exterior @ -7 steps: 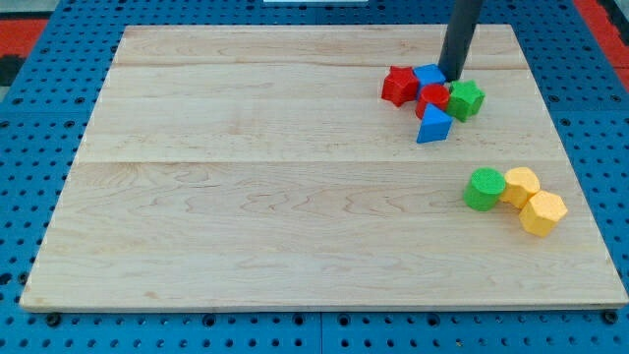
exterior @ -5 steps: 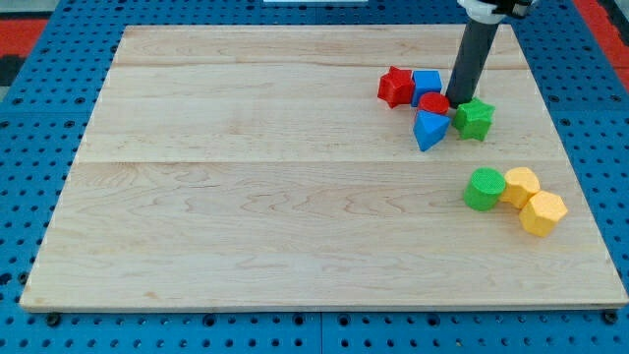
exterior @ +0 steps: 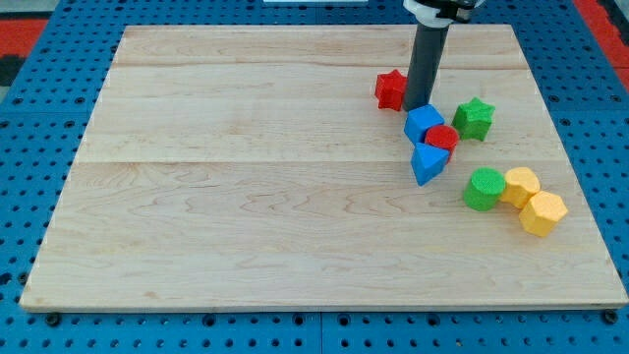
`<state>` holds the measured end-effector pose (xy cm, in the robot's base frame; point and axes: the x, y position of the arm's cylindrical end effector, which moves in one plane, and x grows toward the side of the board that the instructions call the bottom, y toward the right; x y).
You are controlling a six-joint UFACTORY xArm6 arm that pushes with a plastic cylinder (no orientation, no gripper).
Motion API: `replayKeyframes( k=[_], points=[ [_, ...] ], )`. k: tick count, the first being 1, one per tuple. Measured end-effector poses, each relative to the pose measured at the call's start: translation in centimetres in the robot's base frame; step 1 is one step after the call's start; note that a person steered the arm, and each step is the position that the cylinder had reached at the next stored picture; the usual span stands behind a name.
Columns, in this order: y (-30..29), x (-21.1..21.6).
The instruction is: Push the red star into the blue cube and green star
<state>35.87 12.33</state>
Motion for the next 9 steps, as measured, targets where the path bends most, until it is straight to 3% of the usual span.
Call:
replayKeyframes(
  k=[2,4,5,9],
  points=[
    [3.4,-6.2],
    [-7.2,-6.4],
    [-8.2,-6.0],
    [3.2,-3.2]
  ],
)
